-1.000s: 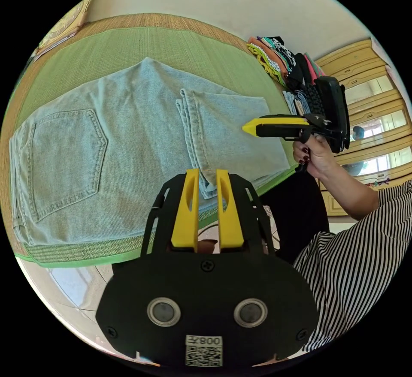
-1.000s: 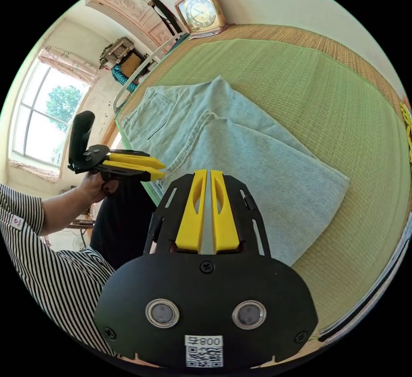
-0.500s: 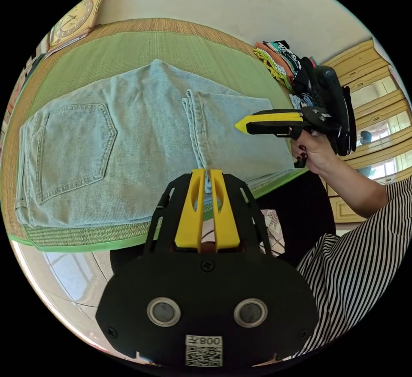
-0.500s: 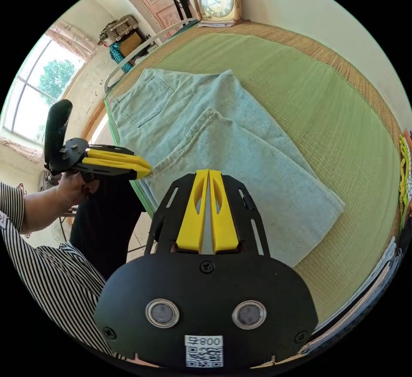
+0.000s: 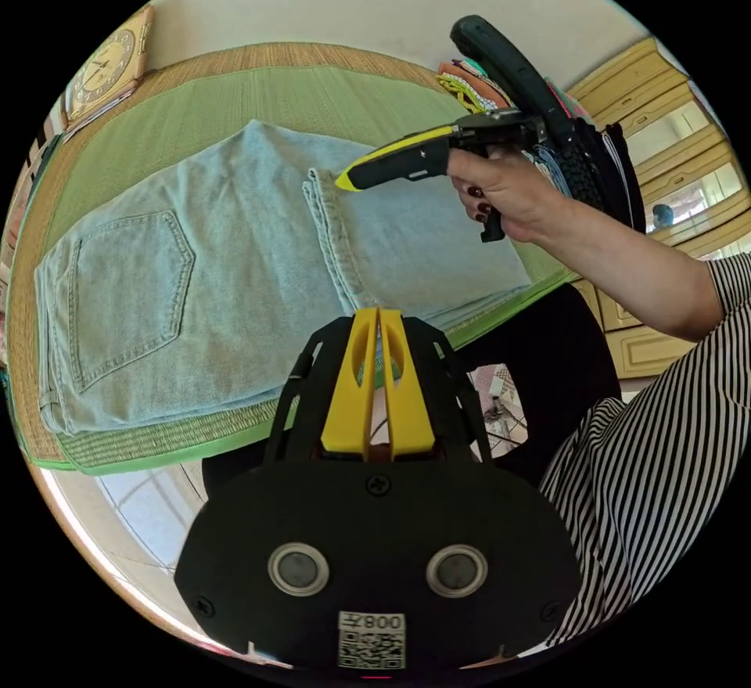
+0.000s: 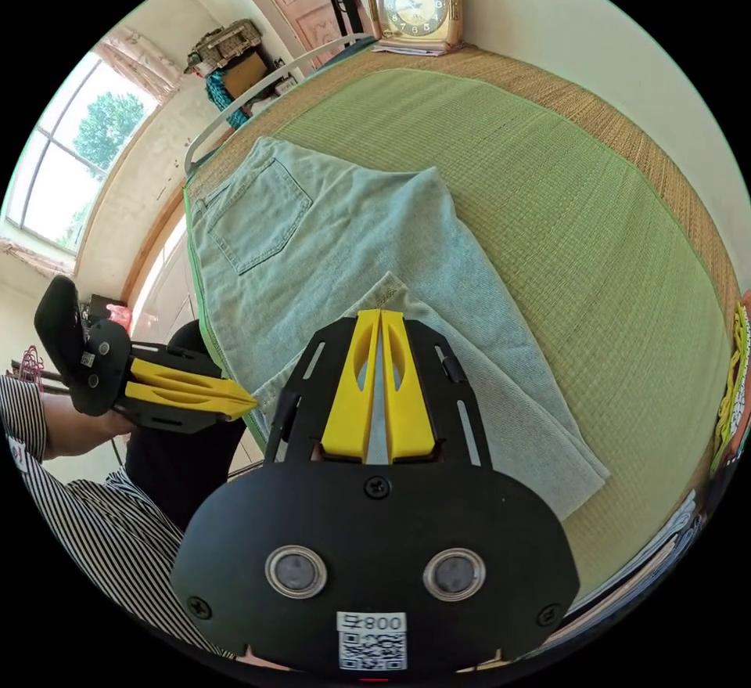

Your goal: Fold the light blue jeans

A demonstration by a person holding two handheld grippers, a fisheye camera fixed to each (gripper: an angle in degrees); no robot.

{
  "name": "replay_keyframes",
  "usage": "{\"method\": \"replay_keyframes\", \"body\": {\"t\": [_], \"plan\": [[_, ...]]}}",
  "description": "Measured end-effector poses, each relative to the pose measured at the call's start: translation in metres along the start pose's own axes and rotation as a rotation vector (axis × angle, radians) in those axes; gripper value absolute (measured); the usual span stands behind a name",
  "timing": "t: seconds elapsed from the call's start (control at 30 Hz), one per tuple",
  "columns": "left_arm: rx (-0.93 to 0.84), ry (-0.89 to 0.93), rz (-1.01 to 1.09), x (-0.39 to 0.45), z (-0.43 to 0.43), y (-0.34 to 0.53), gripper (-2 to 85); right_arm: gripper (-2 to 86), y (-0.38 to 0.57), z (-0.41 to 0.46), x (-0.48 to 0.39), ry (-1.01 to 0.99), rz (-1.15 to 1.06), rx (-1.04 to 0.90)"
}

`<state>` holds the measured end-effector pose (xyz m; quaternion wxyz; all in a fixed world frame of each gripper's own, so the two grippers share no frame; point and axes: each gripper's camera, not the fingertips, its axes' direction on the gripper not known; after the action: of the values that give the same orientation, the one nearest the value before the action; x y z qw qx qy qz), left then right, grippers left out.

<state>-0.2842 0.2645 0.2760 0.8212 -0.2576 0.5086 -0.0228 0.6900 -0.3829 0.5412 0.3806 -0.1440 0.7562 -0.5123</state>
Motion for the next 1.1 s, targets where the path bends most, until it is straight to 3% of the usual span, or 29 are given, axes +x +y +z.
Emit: {"method": "replay_keyframes", "body": {"t": [0.1,0.33,0.43,0.67,0.83,0.97,1.1], "plan": [[-0.003,0.063,-0.038,0.005,0.013,0.000,0.2,0.1,-0.001,0.013,0.011,-0.020,0.019,-0.071],[-0.033,-0.071,0.026,0.041,0.031,0.010,0.2,0.1,0.074,-0.037,0.013,-0.111,-0.007,-0.038],[-0.055,-0.013,-0.003,0.046,0.047,0.013,0.3,0.1,0.122,-0.019,0.017,-0.144,0.038,-0.166],[-0.004,-0.021,0.057,0.100,0.052,0.020,1.2,0.5,0.172,-0.060,0.051,-0.214,0.185,-0.010],[-0.005,0.062,0.174,0.149,0.075,0.015,5.1,2.4,0.251,-0.091,0.109,-0.163,0.480,0.096],[-0.035,0.099,0.280,0.200,0.103,0.000,8.3,6.8,0.307,-0.090,0.158,-0.307,0.696,0.154],[-0.070,0.072,0.376,0.244,0.128,-0.012,10.3,7.5,0.317,-0.068,0.178,-0.524,0.718,0.139]]}}
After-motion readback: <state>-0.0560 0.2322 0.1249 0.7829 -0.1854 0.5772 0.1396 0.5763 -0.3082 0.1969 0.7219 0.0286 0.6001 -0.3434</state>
